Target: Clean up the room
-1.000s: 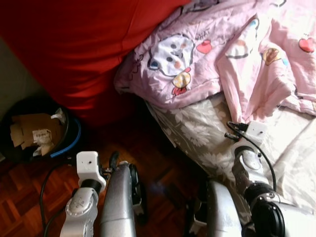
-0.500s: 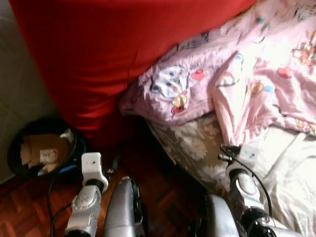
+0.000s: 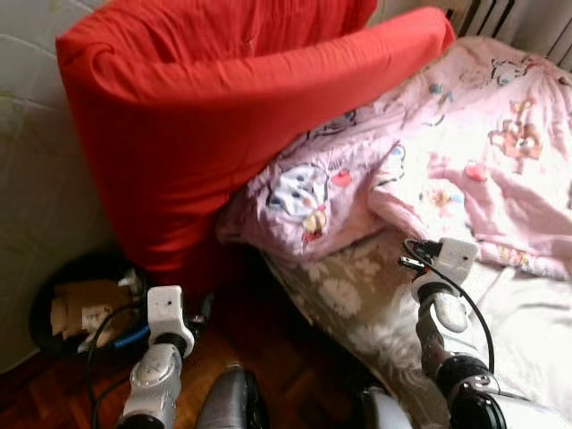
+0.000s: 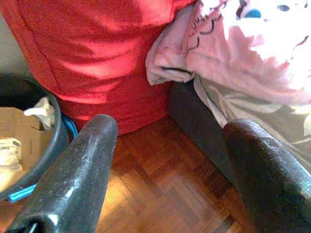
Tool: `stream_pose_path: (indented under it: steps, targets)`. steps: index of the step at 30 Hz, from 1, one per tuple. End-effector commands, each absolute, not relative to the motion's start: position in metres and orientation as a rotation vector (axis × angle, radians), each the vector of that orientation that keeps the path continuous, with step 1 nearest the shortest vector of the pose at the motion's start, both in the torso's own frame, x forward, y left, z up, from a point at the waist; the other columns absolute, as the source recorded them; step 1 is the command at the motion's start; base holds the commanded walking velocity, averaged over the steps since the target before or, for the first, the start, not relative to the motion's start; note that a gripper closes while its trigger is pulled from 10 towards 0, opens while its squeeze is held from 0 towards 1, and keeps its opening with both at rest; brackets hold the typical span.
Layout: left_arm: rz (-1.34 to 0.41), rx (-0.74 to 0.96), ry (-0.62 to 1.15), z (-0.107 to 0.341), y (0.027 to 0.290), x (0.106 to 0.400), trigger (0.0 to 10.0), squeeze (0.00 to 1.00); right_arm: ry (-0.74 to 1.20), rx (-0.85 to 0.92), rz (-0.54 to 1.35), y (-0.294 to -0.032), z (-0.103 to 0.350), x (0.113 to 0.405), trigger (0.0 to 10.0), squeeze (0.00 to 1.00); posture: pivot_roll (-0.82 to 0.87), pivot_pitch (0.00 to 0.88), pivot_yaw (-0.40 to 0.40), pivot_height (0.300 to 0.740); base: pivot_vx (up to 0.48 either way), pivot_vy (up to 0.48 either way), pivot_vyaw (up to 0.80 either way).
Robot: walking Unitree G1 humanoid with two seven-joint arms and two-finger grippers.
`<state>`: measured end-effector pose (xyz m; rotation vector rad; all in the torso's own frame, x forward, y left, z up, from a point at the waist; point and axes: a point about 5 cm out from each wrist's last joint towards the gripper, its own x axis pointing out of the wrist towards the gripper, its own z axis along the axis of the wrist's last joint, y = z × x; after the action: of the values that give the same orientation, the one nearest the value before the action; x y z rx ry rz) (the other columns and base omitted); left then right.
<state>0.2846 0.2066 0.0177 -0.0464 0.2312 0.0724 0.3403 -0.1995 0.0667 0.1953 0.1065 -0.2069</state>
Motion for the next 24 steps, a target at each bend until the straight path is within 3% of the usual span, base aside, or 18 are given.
stream_pose_path:
  steps: [1, 24]
  targets:
    - [0.095, -0.047, 0.266, 0.01, 0.212, 0.278, 10.0, 0.0, 0.094, 0.198, -0.216, -0.2, 0.068, 0.34, 10.0, 0.0, 0.12, 0.121, -0.022, 0.73, 0.0, 0.0, 0.0]
    - [0.079, -0.053, 0.317, -0.001, 0.212, 0.272, 10.0, 0.0, 0.084, 0.187, -0.311, -0.215, 0.064, 0.333, 10.0, 0.0, 0.12, 0.144, -0.004, 0.74, 0.0, 0.0, 0.0]
